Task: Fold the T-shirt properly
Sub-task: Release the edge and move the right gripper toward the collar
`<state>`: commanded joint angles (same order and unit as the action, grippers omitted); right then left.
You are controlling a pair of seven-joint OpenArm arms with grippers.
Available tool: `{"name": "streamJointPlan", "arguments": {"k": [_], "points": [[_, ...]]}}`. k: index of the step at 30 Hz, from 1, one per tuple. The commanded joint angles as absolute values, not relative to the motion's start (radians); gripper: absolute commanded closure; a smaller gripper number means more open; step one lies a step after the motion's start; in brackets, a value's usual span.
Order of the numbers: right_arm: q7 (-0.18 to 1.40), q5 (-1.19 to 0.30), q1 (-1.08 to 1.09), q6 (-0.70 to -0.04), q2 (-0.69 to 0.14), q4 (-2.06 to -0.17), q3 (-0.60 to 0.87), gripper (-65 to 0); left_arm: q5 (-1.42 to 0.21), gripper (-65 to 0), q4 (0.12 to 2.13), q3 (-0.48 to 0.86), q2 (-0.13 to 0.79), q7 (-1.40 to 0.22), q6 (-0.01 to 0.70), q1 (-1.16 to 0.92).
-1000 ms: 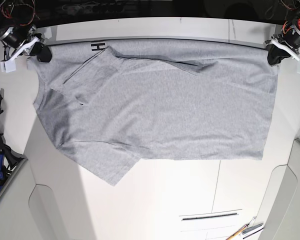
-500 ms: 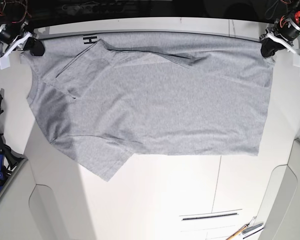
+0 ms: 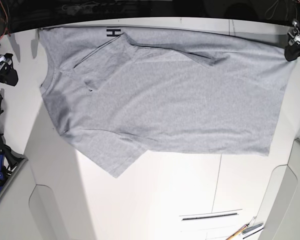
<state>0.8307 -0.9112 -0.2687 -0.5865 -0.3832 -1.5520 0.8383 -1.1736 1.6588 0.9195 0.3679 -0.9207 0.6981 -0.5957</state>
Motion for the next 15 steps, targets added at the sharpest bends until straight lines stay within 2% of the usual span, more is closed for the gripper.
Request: {"name": "streamJointPlan", "arguments": {"k": [3,8,10,11,15], "points": [[0.807,-0.871,-0.197,-0.579,-0.391,-1.552,0.838,-31.3,-1.197,-30.3,1.659,0.922,0.371,-0.922,0.698,-0.596],[0.803,-0.841,-0.125,-0.579,-0.39,-1.547,0.785,-31.3,-1.179,-30.5,1.659,0.87,0.371,-0.899,0.698,-0.596],[0.807,-0.813,-0.12,-0.578,-0.387,-1.546,0.739,-31.3,-1.118,-36.5,1.659,0.868,0.371,-0.869,0.698,-0.596],[0.822,-0.811,-0.12,-0.571,-0.384,-1.546,0.718,-31.2,-1.089,-38.5,1.659,0.868,0.371,-0.856,0.698,-0.596],[0.883,-0.884,-0.144,-0.573,-0.379,-1.546,0.669,-31.2,-1.032,-38.7,1.659,0.868,0.371,-0.85,0.698,-0.599]]}}
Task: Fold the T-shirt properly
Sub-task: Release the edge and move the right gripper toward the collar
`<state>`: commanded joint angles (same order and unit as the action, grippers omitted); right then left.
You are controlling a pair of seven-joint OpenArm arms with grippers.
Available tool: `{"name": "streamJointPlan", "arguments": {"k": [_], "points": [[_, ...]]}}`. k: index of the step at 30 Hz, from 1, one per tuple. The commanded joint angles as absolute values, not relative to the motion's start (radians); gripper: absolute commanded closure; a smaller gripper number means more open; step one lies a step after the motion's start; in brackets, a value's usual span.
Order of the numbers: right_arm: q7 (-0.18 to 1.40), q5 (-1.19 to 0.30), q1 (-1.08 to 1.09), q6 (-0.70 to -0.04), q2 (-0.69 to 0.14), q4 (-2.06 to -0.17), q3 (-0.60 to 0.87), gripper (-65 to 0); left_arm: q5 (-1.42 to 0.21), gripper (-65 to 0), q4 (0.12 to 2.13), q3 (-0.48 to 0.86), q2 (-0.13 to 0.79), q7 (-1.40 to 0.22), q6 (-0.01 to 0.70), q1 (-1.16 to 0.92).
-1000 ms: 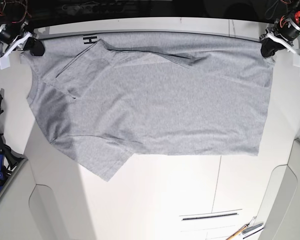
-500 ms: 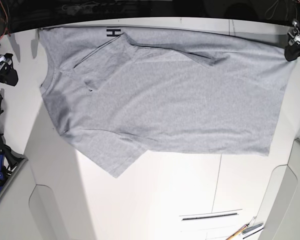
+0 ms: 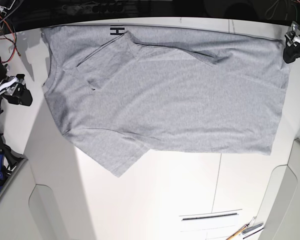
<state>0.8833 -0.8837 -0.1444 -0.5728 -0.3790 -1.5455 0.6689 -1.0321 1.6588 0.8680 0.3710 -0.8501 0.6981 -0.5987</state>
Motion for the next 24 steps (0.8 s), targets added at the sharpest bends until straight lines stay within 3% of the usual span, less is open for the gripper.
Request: {"name": "streamJointPlan", "arguments": {"k": [8,14,24], "points": [[0.926,-0.944,-0.225,-0.602,-0.342,-1.546,0.668,-29.1,-1.049,-38.7,1.659,0.868,0.371,-0.853,0.698,-0.598],[0.991,-1.049,-0.253,-0.61,-0.315,-1.547,0.668,0.0,-1.056,-38.7,1.659,0.868,0.371,-0.836,0.698,-0.596],[0.995,-1.066,-0.253,-0.629,-0.207,-1.547,0.594,0.0,-1.058,-38.7,1.659,0.868,0.371,-0.811,0.698,-0.596]]}}
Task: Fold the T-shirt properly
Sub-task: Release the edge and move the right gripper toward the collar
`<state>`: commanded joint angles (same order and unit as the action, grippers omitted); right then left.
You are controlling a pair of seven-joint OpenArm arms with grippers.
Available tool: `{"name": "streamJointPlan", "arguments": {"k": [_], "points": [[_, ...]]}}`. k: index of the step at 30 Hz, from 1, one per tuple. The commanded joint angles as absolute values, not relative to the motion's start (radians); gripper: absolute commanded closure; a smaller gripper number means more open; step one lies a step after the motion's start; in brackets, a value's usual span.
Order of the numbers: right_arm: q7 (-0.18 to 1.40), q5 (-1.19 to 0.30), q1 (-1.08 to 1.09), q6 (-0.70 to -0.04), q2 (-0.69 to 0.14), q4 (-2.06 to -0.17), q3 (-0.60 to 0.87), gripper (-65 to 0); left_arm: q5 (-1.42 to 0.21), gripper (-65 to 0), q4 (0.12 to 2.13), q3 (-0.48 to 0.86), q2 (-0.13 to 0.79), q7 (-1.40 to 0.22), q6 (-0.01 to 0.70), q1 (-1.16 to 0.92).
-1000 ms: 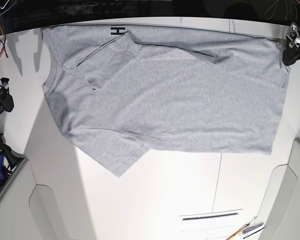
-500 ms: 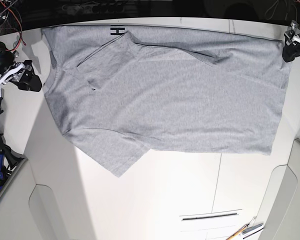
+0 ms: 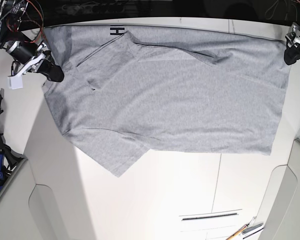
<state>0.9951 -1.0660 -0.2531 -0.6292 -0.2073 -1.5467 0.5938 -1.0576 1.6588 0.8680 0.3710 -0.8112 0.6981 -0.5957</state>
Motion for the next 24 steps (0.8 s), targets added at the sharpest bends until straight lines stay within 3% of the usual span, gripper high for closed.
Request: {"name": "streamJointPlan", "arguments": {"k": [3,9,13,24], "points": [[0.972,-1.032,-0.253,-0.63,-0.207,-1.547,0.527,0.0,-1.045,-38.7,1.659,0.868,0.371,-0.812,0.698,-0.597],[0.885,-0.783,-0.253,-0.625,-0.208,-1.546,0.278,0.0,-1.058,-38.7,1.659,0.872,0.371,-0.812,0.698,-0.596],[0.826,-0.675,-0.253,-0.606,-0.223,-1.546,0.262,0.0,-1.057,-38.7,1.659,0.872,0.371,-0.849,0.698,-0.596],[0.814,-0.635,-0.258,-0.606,-0.32,-1.546,0.262,0.0,-1.031,-38.7,1.659,0.872,0.371,-0.868,0.698,-0.596]]}}
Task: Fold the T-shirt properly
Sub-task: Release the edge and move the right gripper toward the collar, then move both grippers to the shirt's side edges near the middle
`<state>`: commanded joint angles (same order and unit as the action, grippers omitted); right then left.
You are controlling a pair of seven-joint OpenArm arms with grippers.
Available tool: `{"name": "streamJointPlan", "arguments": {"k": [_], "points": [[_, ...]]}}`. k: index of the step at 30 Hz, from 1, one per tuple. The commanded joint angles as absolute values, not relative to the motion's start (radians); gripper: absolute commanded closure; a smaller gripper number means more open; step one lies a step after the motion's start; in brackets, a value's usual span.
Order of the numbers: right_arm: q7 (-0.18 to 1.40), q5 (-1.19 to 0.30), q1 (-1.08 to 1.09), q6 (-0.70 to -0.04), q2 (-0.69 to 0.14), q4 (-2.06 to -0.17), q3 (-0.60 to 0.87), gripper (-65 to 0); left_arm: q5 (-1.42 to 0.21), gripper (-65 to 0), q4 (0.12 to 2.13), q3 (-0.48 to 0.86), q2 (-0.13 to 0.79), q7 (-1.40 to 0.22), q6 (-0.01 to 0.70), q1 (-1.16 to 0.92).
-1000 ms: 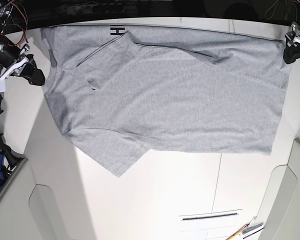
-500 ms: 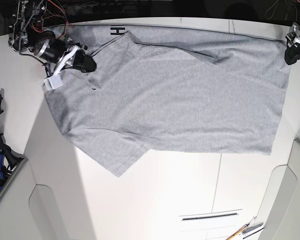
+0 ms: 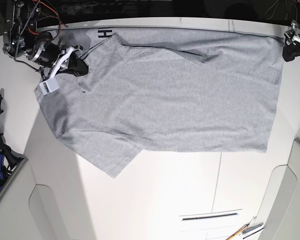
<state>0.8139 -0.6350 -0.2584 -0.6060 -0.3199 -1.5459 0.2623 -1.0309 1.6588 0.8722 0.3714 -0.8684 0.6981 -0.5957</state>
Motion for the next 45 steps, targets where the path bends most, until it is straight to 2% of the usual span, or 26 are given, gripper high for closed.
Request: {"name": "streamJointPlan", "arguments": {"k": [6,10,14,22,27,28,30,32,33,36,41,45], "points": [[0.814,-0.635,-0.258,-0.605,-0.338,-1.546,0.262,0.0,-1.037,-38.7,1.659,0.953,0.371,-0.868,0.698,-0.596],[0.812,-0.643,-0.258,-0.598,-0.338,-1.546,0.262,0.0,-1.105,-38.7,1.659,1.023,0.371,-0.868,0.698,-0.595],[0.799,-0.749,-0.257,-0.598,-0.337,-1.547,0.293,0.0,-1.117,-38.7,1.659,1.025,0.366,-0.868,0.698,-0.575],[0.801,-0.886,-0.238,-0.599,-0.33,-1.557,0.577,0.0,-1.068,-38.7,1.659,1.018,0.367,-0.865,0.698,-0.459],[0.8,-0.875,-0.171,-0.599,-0.346,-1.555,0.725,0.0,-0.937,-38.7,1.658,0.91,0.371,-0.775,0.698,-0.402],[0.797,-0.866,-0.16,-0.598,-0.35,-1.555,0.727,-2.3,-0.903,-38.7,1.657,0.872,0.375,-0.759,0.698,-0.391],[0.769,-0.825,-0.142,-0.598,-0.352,-1.552,0.727,-16.2,-0.829,-38.7,1.655,0.789,0.39,-0.727,0.686,-0.359],[0.731,-0.779,-0.123,-0.597,-0.352,-1.543,0.727,-27.3,-0.742,-38.7,1.653,0.712,0.41,-0.68,0.626,-0.319],[0.71,-0.749,-0.11,-0.588,-0.352,-1.534,0.727,-30.5,-0.7,-38.7,1.652,0.678,0.419,-0.661,0.602,-0.297],[0.688,-0.686,-0.033,-0.572,-0.354,-1.451,0.727,-31.7,-0.637,-38.6,1.614,0.587,0.454,-0.655,0.561,-0.213],[0.655,-0.661,0.103,-0.574,-0.386,-1.18,0.727,-31.7,-0.605,-38.6,1.411,0.474,0.505,-0.654,0.561,-0.049],[0.646,-0.657,0.166,-0.588,-0.383,-1.075,0.723,-31.7,-0.607,-38.6,1.202,0.443,0.536,-0.646,0.564,0.086]]}}
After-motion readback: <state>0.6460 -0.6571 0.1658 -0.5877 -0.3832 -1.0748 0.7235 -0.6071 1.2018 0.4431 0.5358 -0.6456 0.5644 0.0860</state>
